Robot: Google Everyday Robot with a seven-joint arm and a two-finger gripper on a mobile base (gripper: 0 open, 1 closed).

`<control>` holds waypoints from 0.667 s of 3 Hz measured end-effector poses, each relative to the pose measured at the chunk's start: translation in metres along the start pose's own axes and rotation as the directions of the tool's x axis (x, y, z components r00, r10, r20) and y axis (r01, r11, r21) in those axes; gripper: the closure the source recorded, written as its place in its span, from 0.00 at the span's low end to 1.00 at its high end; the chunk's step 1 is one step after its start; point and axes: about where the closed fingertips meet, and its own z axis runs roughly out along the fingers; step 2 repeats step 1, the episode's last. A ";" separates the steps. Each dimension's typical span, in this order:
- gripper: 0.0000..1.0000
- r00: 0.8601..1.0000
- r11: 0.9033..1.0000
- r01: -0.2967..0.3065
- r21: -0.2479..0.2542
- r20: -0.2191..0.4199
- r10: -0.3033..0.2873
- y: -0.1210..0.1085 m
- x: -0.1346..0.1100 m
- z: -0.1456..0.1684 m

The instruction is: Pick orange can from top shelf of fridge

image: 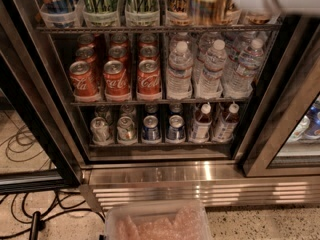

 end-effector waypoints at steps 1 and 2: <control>1.00 1.000 1.000 0.004 -0.004 -0.029 -0.004 0.009 0.017 -0.002; 1.00 1.000 1.000 0.004 -0.004 -0.029 -0.004 0.009 0.017 -0.002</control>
Offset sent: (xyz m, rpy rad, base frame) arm 0.0000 0.0000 0.0000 0.0000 0.0000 0.0000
